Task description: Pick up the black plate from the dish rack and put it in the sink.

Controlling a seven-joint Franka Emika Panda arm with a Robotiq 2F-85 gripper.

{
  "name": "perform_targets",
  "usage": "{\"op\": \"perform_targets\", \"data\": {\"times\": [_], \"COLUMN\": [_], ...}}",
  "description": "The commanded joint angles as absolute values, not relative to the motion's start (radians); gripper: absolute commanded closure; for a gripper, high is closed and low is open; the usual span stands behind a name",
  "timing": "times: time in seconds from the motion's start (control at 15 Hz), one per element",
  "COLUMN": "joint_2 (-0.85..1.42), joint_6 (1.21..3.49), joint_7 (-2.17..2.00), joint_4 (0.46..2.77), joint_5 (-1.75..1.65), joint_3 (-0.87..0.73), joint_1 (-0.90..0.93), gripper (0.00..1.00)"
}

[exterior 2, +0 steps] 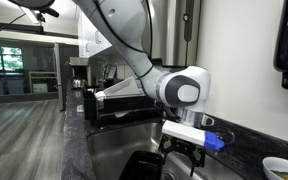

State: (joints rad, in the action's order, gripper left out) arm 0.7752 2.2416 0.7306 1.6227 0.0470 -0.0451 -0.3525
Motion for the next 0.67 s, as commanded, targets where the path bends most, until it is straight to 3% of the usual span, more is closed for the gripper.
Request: {"op": "perform_targets", "data": {"times": [0.0,0.6], "joint_2": [0.615,0.345], "joint_6": [2.337,2.278], "joint_7": [0.633,0.28], "joint_4": [1.832,2.055], "joint_5": [-0.022,-0.015], "joint_3": [-0.088,-0.112], "joint_1": [-0.31,-0.267], "gripper": [0.0,0.0]}}
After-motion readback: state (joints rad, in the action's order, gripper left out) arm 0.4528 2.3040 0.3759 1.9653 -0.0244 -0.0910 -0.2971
